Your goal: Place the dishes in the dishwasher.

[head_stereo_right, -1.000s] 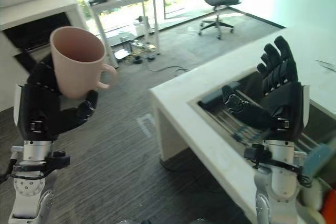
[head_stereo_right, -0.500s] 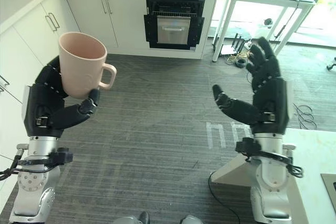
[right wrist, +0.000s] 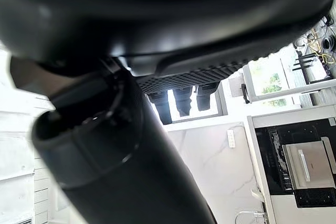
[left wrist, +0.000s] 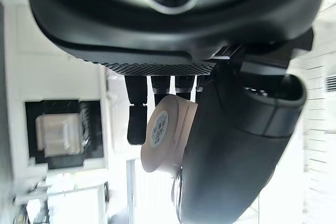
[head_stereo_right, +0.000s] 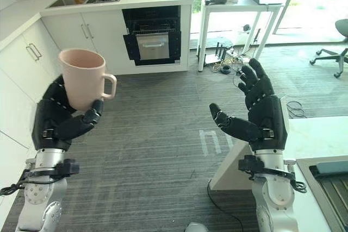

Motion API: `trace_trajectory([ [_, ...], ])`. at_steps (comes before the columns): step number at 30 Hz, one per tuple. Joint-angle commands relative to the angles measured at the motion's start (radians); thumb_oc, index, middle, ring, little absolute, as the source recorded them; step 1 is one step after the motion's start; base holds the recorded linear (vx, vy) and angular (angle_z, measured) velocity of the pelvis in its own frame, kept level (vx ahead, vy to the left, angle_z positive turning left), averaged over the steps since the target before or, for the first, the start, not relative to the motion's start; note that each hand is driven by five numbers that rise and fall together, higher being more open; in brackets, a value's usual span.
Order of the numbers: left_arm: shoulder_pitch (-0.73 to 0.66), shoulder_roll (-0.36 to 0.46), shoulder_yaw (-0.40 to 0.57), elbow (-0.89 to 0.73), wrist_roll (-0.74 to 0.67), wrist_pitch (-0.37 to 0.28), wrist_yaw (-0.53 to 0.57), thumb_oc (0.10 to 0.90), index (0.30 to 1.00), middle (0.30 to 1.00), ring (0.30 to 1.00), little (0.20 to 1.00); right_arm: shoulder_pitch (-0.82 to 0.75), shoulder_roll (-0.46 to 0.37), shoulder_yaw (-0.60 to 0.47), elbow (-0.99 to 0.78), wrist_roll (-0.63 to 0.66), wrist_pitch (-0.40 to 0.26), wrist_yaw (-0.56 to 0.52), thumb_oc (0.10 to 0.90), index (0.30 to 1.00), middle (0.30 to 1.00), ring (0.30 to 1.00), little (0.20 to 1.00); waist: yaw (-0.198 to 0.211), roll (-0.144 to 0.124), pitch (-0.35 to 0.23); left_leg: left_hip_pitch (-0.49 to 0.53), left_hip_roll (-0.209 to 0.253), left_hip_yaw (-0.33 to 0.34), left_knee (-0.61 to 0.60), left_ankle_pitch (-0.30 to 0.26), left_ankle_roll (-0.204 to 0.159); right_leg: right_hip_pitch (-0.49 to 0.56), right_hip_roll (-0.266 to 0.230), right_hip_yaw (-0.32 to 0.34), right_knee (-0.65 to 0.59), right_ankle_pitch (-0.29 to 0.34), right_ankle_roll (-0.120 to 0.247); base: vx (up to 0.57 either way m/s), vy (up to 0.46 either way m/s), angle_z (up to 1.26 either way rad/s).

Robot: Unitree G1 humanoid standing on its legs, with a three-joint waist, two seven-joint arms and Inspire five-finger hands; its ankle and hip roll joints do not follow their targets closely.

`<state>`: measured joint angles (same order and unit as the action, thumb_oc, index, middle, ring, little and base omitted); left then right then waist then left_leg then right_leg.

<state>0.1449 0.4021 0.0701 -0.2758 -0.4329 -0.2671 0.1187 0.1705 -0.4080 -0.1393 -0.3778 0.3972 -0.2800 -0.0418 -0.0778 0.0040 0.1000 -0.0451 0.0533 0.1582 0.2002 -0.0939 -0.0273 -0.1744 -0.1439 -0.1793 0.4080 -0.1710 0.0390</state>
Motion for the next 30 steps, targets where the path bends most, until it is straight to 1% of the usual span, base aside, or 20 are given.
trace_trajectory([
  [1, -0.098, 0.024, 0.073, -0.103, -0.024, -0.135, -0.010, 0.400, 0.300, 0.300, 0.300, 0.300, -0.095, -0.047, -0.031, -0.085, 0.053, -0.109, 0.003, 0.800, 0.900, 0.900, 0.900, 0.900, 0.007, -0.055, 0.002, 0.060, -0.035, 0.084, 0.100, -0.039, -0.017, 0.114, 0.042, 0.037, -0.108, -0.013, 0.023, 0.07, -0.154, -0.12],
  [2, -0.095, 0.022, 0.075, -0.107, -0.027, -0.134, -0.013, 0.400, 0.300, 0.300, 0.300, 0.300, -0.097, -0.050, -0.030, -0.084, 0.056, -0.108, 0.004, 0.800, 0.900, 0.900, 0.900, 0.900, 0.012, -0.069, 0.008, 0.066, -0.037, 0.092, 0.112, 0.012, -0.031, 0.119, 0.033, 0.042, -0.108, -0.013, 0.014, 0.07, -0.212, -0.11],
  [3, -0.096, 0.018, 0.075, -0.113, -0.029, -0.129, -0.020, 0.400, 0.300, 0.300, 0.300, 0.300, -0.104, -0.055, -0.031, -0.083, 0.060, -0.104, 0.005, 0.800, 0.900, 0.900, 0.900, 0.900, 0.018, -0.087, 0.025, 0.028, -0.017, 0.098, 0.229, 0.054, -0.046, 0.126, 0.023, 0.046, -0.108, -0.008, -0.001, 0.07, -0.226, -0.08],
  [4, -0.097, 0.013, 0.077, -0.111, -0.026, -0.128, -0.027, 0.400, 0.300, 0.300, 0.300, 0.300, -0.112, -0.052, -0.027, -0.075, 0.050, -0.109, 0.015, 0.800, 0.900, 0.900, 0.900, 0.900, 0.020, -0.089, 0.038, -0.021, 0.003, 0.092, 0.321, 0.050, -0.046, 0.125, 0.023, 0.042, -0.108, -0.005, -0.012, 0.08, -0.178, 0.10],
  [5, -0.099, 0.009, 0.074, -0.104, -0.016, -0.131, -0.027, 0.400, 0.300, 0.300, 0.300, 0.300, -0.118, -0.049, -0.023, -0.068, 0.037, -0.111, 0.017, 0.800, 0.900, 0.900, 0.900, 0.900, 0.021, -0.084, 0.045, -0.051, 0.014, 0.084, 0.337, 0.058, -0.049, 0.128, 0.030, 0.040, -0.108, -0.005, -0.013, 0.15, -0.075, 0.16],
  [8, -0.095, 0.002, 0.072, -0.089, -0.017, -0.111, -0.043, 0.400, 0.300, 0.300, 0.300, 0.300, -0.143, -0.036, -0.010, -0.064, 0.011, -0.067, -0.006, 0.800, 0.900, 0.900, 0.900, 0.900, 0.040, -0.052, 0.057, -0.107, 0.027, 0.106, 0.100, 0.063, -0.033, 0.156, 0.057, 0.056, -0.108, -0.033, 0.017, 0.27, 0.114, 0.11],
  [9, -0.087, 0.005, 0.075, -0.088, -0.017, -0.112, -0.044, 0.400, 0.300, 0.300, 0.300, 0.300, -0.140, -0.035, -0.010, -0.063, 0.009, -0.066, 0.002, 0.800, 0.900, 0.900, 0.900, 0.900, 0.043, -0.028, 0.058, -0.156, 0.061, 0.096, 0.100, 0.022, -0.032, 0.169, 0.073, 0.057, -0.108, -0.050, 0.029, 0.38, 0.274, 0.07],
  [10, -0.075, 0.011, 0.078, -0.085, -0.020, -0.122, -0.042, 0.400, 0.300, 0.300, 0.300, 0.300, -0.127, -0.037, -0.014, -0.064, 0.010, -0.073, 0.019, 0.800, 0.900, 0.900, 0.900, 0.900, 0.050, 0.001, 0.055, -0.235, 0.102, 0.063, 0.100, 0.035, -0.054, 0.193, 0.094, 0.062, -0.108, -0.071, 0.040, 0.38, 0.242, -0.10],
  [11, -0.064, 0.013, 0.083, -0.080, -0.029, -0.135, -0.045, 0.400, 0.300, 0.300, 0.300, 0.300, -0.116, -0.039, -0.019, -0.060, 0.007, -0.083, 0.036, 0.800, 0.900, 0.900, 0.900, 0.900, 0.058, 0.010, 0.051, -0.269, 0.108, 0.028, 0.100, 0.060, -0.066, 0.214, 0.103, 0.075, -0.108, -0.084, 0.043, 0.40, 0.216, -0.05],
  [12, -0.051, 0.014, 0.086, -0.076, -0.039, -0.150, -0.045, 0.400, 0.300, 0.300, 0.300, 0.300, -0.111, -0.048, -0.022, -0.056, 0.004, -0.091, 0.044, 0.800, 0.900, 0.900, 0.900, 0.900, 0.070, 0.014, 0.049, -0.300, 0.108, -0.016, 0.100, 0.084, -0.075, 0.239, 0.110, 0.092, -0.108, -0.101, 0.044, 0.43, 0.228, -0.24],
  [13, -0.036, 0.015, 0.095, -0.070, -0.057, -0.167, -0.051, 0.400, 0.300, 0.300, 0.300, 0.300, -0.116, -0.076, -0.021, -0.049, 0.001, -0.097, 0.044, 0.800, 0.900, 0.900, 0.900, 0.900, 0.080, 0.013, 0.042, -0.315, 0.110, -0.030, 0.100, 0.078, -0.071, 0.263, 0.115, 0.110, -0.108, -0.132, 0.042, 0.43, 0.250, -0.46],
  [15, -0.056, 0.011, 0.077, -0.057, -0.039, -0.168, -0.033, 0.400, 0.300, 0.300, 0.300, 0.300, -0.121, -0.086, -0.012, -0.049, 0.002, -0.103, 0.044, 0.800, 0.900, 0.900, 0.900, 0.900, 0.079, 0.013, 0.024, -0.307, 0.123, -0.005, 0.100, 0.070, -0.067, 0.293, 0.092, 0.107, -0.108, -0.147, 0.058, 0.42, 0.253, -0.86],
  [17, -0.078, 0.017, 0.074, -0.047, -0.028, -0.160, -0.034, 0.400, 0.300, 0.300, 0.300, 0.300, -0.100, -0.085, -0.036, -0.057, 0.035, -0.104, 0.066, 0.800, 0.900, 0.900, 0.900, 0.900, 0.073, 0.009, 0.008, -0.284, 0.099, -0.006, 0.100, 0.048, -0.050, 0.317, 0.075, 0.108, -0.108, -0.141, 0.075, 0.39, 0.206, -0.57],
  [19, -0.094, 0.022, 0.073, -0.050, -0.027, -0.146, -0.048, 0.400, 0.300, 0.300, 0.300, 0.300, -0.083, -0.080, -0.048, -0.069, 0.045, -0.103, 0.072, 0.800, 0.900, 0.900, 0.900, 0.900, 0.070, 0.000, -0.002, -0.264, 0.075, -0.009, 0.100, 0.035, -0.031, 0.333, 0.057, 0.099, -0.108, -0.094, 0.093, 0.34, 0.158, -0.20],
  [21, -0.118, 0.028, 0.066, -0.054, -0.011, -0.133, -0.059, 0.400, 0.300, 0.300, 0.300, 0.300, -0.076, -0.064, -0.051, -0.077, 0.032, -0.109, 0.064, 0.800, 0.900, 0.900, 0.900, 0.900, 0.061, -0.011, -0.013, -0.226, 0.038, -0.023, 0.100, 0.013, -0.004, 0.340, 0.035, 0.081, -0.108, 0.036, 0.124, 0.36, 0.160, -0.11],
  [24, -0.138, 0.031, 0.065, -0.060, -0.009, -0.108, -0.069, 0.400, 0.300, 0.300, 0.300, 0.300, -0.077, -0.030, -0.048, -0.083, 0.027, -0.107, 0.034, 0.800, 0.900, 0.900, 0.900, 0.900, 0.055, -0.004, -0.022, -0.178, -0.012, -0.070, 0.100, -0.012, 0.028, 0.353, 0.044, 0.075, -0.073, 0.184, 0.135, 0.41, 0.180, 0.31],
  [26, -0.138, 0.024, 0.057, -0.062, -0.011, -0.097, -0.087, 0.400, 0.300, 0.300, 0.300, 0.300, -0.071, 0.006, -0.034, -0.087, 0.004, -0.100, 0.020, 0.800, 0.900, 0.900, 0.900, 0.900, 0.059, 0.003, -0.028, -0.155, -0.041, -0.084, 0.100, -0.026, 0.050, 0.325, 0.049, 0.076, 0.096, 0.265, 0.138, 0.31, 0.183, 0.44],
  [28, -0.135, 0.020, 0.044, -0.068, 0.000, -0.099, -0.099, 0.400, 0.300, 0.300, 0.300, 0.300, -0.067, 0.029, -0.014, -0.091, -0.032, -0.101, 0.013, 0.800, 0.900, 0.900, 0.900, 0.900, 0.056, 0.027, -0.020, -0.126, -0.049, -0.100, 0.100, -0.045, 0.068, 0.254, 0.058, 0.078, 0.284, 0.300, 0.134, 0.26, 0.228, 0.57],
  [29, -0.123, 0.015, 0.036, -0.072, 0.032, -0.115, -0.092, 0.400, 0.300, 0.300, 0.300, 0.300, -0.062, 0.034, 0.005, -0.093, -0.055, -0.104, 0.021, 0.800, 0.900, 0.900, 0.900, 0.900, 0.040, 0.058, -0.001, -0.084, -0.038, -0.107, 0.100, -0.062, 0.078, 0.115, 0.062, 0.066, 0.483, 0.310, 0.123, 0.29, 0.240, 0.43],
  [30, -0.129, 0.018, 0.033, -0.077, 0.037, -0.109, -0.072, 0.400, 0.300, 0.300, 0.300, 0.300, -0.068, 0.023, 0.015, -0.085, -0.067, -0.104, 0.018, 0.800, 0.900, 0.900, 0.900, 0.900, 0.029, 0.061, 0.012, -0.068, -0.042, -0.109, 0.100, -0.071, 0.078, 0.016, 0.066, 0.044, 0.476, 0.281, 0.105, 0.31, 0.157, -0.03],
])
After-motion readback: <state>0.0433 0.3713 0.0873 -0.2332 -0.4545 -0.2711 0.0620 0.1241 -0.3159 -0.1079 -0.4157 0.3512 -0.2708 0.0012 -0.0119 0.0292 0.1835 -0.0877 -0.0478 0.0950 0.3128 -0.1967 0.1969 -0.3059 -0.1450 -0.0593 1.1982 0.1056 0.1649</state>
